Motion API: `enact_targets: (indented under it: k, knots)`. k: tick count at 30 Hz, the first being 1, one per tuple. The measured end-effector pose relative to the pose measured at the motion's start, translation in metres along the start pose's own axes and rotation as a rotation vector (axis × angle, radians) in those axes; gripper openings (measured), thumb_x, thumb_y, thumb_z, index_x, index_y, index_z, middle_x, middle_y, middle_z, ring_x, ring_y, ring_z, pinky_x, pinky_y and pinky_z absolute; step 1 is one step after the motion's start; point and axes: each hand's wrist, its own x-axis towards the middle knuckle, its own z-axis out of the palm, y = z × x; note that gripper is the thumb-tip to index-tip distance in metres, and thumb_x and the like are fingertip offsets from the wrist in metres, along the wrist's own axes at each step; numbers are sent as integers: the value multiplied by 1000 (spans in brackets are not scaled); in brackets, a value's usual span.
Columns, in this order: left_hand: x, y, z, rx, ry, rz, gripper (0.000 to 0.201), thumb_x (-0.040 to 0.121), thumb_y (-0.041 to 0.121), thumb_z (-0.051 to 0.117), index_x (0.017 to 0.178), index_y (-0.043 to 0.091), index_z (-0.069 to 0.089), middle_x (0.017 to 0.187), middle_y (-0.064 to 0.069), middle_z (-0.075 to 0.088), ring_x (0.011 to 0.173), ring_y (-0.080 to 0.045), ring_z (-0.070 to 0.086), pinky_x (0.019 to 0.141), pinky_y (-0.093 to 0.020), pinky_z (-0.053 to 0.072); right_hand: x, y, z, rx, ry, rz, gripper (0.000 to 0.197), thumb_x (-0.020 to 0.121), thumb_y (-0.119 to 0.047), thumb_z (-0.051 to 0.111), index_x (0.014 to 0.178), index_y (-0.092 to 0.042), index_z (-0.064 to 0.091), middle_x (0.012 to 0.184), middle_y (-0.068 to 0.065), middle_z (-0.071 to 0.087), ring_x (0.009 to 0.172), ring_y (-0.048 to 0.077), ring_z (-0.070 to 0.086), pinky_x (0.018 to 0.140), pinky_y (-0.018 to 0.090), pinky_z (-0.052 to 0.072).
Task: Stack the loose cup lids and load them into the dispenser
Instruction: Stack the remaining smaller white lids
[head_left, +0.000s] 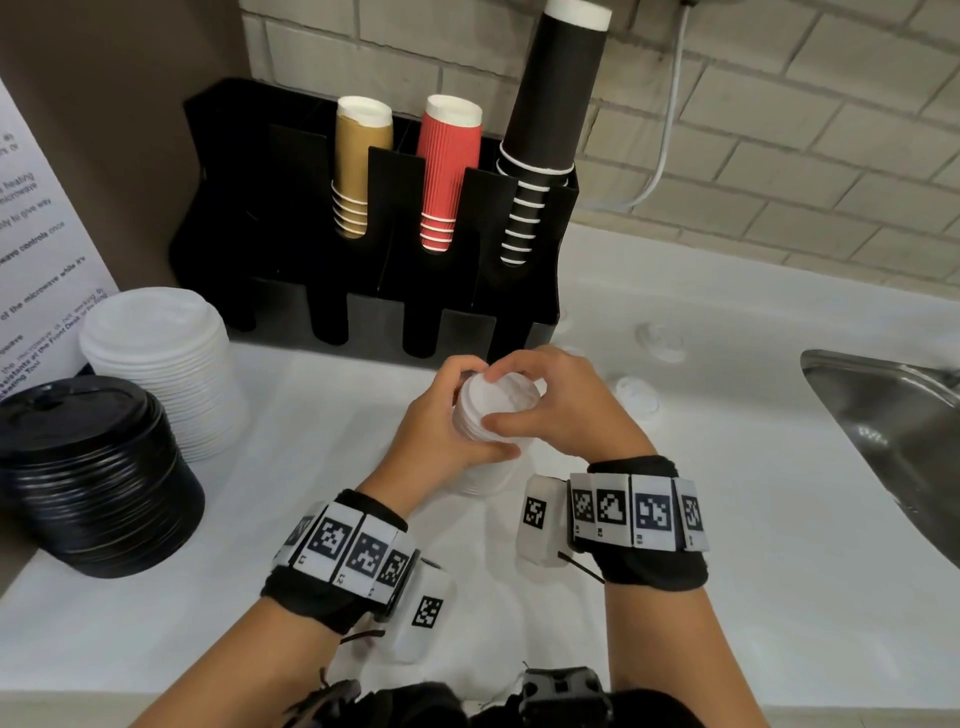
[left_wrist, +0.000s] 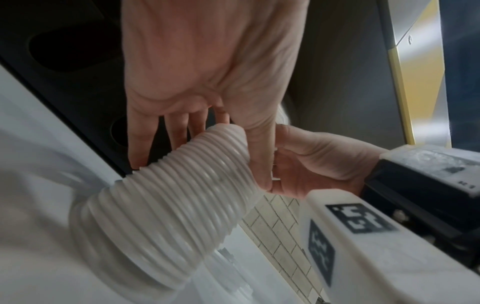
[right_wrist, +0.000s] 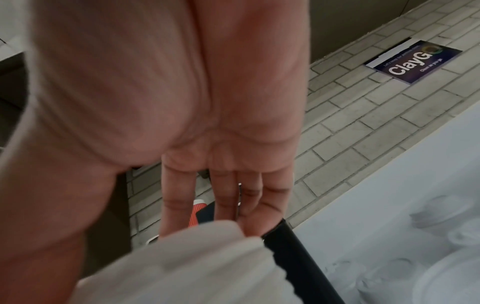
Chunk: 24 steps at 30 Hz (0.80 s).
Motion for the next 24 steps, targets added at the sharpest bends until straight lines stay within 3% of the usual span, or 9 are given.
enact_targets:
  k: [3, 6, 7, 9, 11, 13, 17, 20, 24]
  knots:
    - [-1, -2, -1, -12, 11, 9, 74, 61, 21, 92, 119, 32, 47, 113, 19, 58, 103, 11, 52, 77, -8, 45, 1, 12, -3, 173, 65, 12, 36, 72, -36, 82, 103, -27, 67, 107, -6, 59, 98, 8, 59, 79, 16, 47]
    - [0, -2, -1, -7, 10, 10, 73, 63, 20, 91, 119, 33, 47, 116, 21, 56, 109, 9, 49, 82, -9, 43, 10, 37, -16, 168, 243, 185, 18, 86, -38, 68, 97, -24, 66, 113, 1, 62, 103, 16, 60, 86, 21, 45]
    - [0, -2, -1, -5, 6, 8, 73, 63, 19, 91, 119, 33, 46, 117, 21, 55, 110, 8, 49, 82, -10, 42, 14, 48, -21, 48, 216, 292, 22, 89, -39, 65, 101, -21, 66, 119, 5, 59, 110, 21, 58, 91, 27, 44]
    - [1, -2, -1, 0, 2, 10, 73, 63, 18, 91, 118, 33, 46, 116, 21, 55, 107, 12, 48, 80, -6, 42, 23, 67, -27, -257, -1, 530, 38, 88, -42, 63, 116, -16, 62, 133, 12, 46, 126, 31, 45, 103, 40, 40]
    - [2, -2, -1, 2, 1, 16, 74, 62, 19, 92, 117, 33, 45, 114, 22, 54, 102, 19, 47, 77, -1, 40, 30, 75, -27, -478, -202, 655, 51, 85, -47, 64, 124, -14, 58, 139, 14, 38, 132, 36, 35, 104, 46, 39]
    - [3, 0, 0, 1, 6, 16, 72, 61, 22, 92, 116, 34, 45, 112, 23, 55, 101, 20, 47, 77, -1, 40, 35, 80, -21, -589, -271, 652, 56, 84, -50, 63, 126, -13, 57, 137, 14, 40, 128, 36, 38, 97, 41, 40]
    - [5, 4, 2, -8, 20, 12, 63, 65, 30, 89, 112, 36, 47, 109, 24, 56, 98, 20, 49, 75, -3, 44, 40, 84, -16, -644, -276, 590, 49, 83, -43, 64, 119, -10, 60, 127, 13, 53, 116, 32, 52, 90, 37, 45]
    - [6, 4, 2, -10, 33, 10, 59, 68, 27, 88, 112, 32, 49, 111, 21, 57, 102, 10, 52, 79, -11, 45, 38, 83, -18, -615, -268, 580, 48, 79, -42, 65, 114, -10, 58, 118, 10, 59, 107, 30, 57, 83, 36, 50]
    - [6, 5, 0, 13, 33, 15, 63, 66, 24, 89, 116, 27, 50, 113, 20, 56, 104, 9, 51, 80, -10, 44, 29, 76, -42, -272, -146, 539, 64, 72, -40, 76, 121, -28, 38, 108, 8, 53, 96, 29, 57, 74, 34, 44]
